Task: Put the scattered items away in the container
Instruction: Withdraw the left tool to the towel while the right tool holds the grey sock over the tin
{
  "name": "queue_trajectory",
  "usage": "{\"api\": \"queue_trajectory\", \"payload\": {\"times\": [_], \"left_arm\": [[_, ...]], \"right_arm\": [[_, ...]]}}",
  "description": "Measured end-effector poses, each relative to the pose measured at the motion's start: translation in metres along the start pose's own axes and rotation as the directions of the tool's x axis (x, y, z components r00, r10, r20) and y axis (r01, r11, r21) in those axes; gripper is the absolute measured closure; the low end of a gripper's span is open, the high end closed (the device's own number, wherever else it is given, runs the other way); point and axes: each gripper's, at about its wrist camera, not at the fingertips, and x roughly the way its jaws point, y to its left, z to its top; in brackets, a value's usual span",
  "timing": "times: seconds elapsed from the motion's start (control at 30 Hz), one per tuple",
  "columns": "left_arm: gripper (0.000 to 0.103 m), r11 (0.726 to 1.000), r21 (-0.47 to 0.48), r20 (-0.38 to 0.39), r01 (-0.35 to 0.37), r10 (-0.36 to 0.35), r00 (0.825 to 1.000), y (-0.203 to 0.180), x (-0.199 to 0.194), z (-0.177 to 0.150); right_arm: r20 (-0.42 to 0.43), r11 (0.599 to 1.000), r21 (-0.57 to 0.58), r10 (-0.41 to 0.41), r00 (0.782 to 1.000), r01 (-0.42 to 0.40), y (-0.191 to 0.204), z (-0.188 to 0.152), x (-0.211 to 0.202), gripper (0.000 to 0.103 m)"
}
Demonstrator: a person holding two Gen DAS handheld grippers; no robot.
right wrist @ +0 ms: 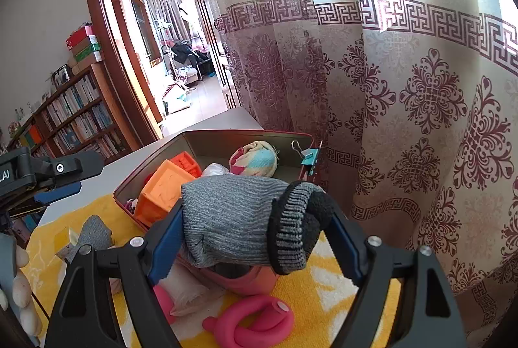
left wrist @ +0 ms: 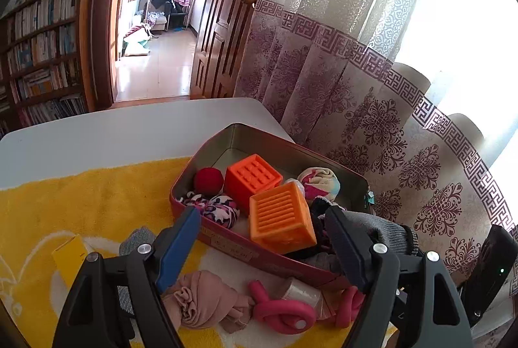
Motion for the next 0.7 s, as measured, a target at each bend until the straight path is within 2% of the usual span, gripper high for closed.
{"api": "queue_trajectory", "payload": {"times": [0.2,0.37,0.5,0.6,0.7], "left_arm": [[0.019,0.995,-0.073,0.001,-0.063,0.063,0.998,0.043,-0.034,-0.04],[0.019,0.977,-0.172,0.004,-0.127,0.129,0.992,0.088,-0.064,-0.063],[0.019,0.965,-0.2,-0.002,-0.17,0.173,0.985,0.114,-0.081,-0.082],[0.019,0.957,-0.23,-0.014,-0.175,0.177,0.984,0.127,-0.088,-0.093],[0.019,0.957,-0.239,-0.016,-0.162,0.163,0.986,0.13,-0.092,-0.101]], "right_arm": [[0.012,1.0,0.004,0.014,1.0,-0.014,-0.002,-0.001,-0.001,0.02],[0.041,0.999,-0.037,-0.02,0.999,0.021,0.003,-0.002,-0.003,0.02],[0.067,0.998,-0.042,-0.036,0.997,0.039,0.006,0.002,-0.015,0.02],[0.101,0.998,-0.058,-0.026,0.995,0.032,0.013,0.005,-0.033,0.02],[0.091,0.997,-0.074,0.013,0.996,-0.006,0.024,0.002,-0.047,0.02]]}}
